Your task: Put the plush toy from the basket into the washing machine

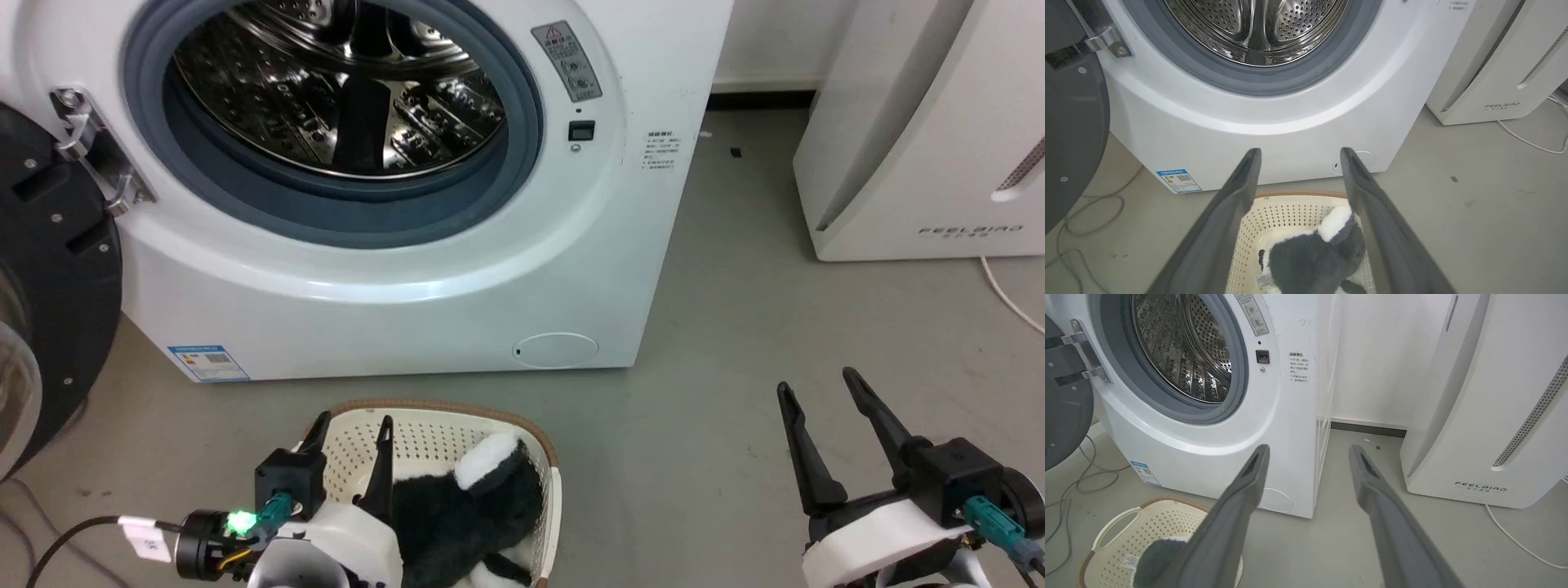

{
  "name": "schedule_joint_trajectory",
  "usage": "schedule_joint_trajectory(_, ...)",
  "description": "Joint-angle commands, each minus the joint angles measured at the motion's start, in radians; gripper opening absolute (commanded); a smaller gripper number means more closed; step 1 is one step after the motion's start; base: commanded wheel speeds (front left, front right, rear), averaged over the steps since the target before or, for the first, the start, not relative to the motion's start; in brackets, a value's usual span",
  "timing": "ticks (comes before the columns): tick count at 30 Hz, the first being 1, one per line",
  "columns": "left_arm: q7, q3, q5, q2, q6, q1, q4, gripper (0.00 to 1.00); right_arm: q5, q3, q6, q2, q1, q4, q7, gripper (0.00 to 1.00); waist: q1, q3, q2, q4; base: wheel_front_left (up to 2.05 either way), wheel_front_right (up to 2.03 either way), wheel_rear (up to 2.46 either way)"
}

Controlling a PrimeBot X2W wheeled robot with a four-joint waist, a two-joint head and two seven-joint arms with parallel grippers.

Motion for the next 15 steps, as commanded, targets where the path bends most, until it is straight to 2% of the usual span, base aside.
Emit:
schedule_joint_trajectory(1, -0.003, -0.008, -0.006, 0.006, -0.008, -0.026, 0.023, 1.0, 0.006, 0.0, 0.0, 0.0, -0.013, -0.008, -0.011, 1.0, -0.0001, 0.016, 0.0, -0.005, 0.0, 0.0, 0.0)
schedule_joint_trajectory(15, -0.004, -0.052, -0.031, 0.027, -0.034, -0.134, 0.196, 1.0, 0.011, 0.0, 0.0, 0.0, -0.037, -0.024, -0.04, 1.0, -0.0001, 0.115, 0.0, -0.026, 0.0, 0.0, 0.0)
